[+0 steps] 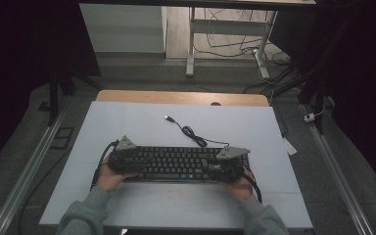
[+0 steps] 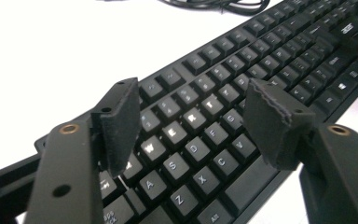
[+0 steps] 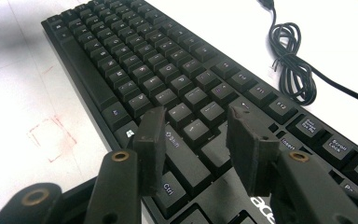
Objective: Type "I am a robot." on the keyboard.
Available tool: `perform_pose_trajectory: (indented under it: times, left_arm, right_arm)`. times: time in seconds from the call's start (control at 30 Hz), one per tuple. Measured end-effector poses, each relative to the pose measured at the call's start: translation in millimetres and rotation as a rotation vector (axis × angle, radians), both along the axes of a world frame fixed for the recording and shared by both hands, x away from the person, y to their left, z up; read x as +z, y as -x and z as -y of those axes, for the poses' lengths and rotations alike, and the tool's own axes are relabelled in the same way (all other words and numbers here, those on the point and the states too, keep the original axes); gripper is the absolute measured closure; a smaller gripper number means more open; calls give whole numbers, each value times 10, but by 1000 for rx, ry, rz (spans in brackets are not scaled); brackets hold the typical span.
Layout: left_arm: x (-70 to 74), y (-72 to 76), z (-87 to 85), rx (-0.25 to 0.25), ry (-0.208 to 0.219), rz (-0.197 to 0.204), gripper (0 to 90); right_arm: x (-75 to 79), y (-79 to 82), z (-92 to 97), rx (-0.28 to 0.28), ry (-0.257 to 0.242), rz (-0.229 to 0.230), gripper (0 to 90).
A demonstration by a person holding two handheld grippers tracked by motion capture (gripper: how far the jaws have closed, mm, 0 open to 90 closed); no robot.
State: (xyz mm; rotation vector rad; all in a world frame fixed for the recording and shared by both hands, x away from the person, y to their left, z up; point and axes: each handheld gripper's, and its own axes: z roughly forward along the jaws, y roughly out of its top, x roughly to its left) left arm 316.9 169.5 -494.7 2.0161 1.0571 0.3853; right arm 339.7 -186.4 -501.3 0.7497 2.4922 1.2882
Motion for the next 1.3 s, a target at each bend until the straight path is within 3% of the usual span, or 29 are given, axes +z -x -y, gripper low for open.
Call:
perform_pose_trajectory:
  times: [0.2,0.57,0.87,1.3]
  left_arm:
    - [-3,-38,60,-30,2,-7,486]
    - [-38,-125,173,-64,-25,-16,882]
    - [-136,-198,330,-102,-74,-47,884]
    - [-235,-270,390,-93,-106,-74,884]
  right_arm:
    - [-7,-3,-1,-1,3,-2,574]
    - [-19,-1,-18,6,19,-6,568]
    - [-22,3,-27,14,24,-3,565]
    - [-19,2,-23,11,22,-2,565]
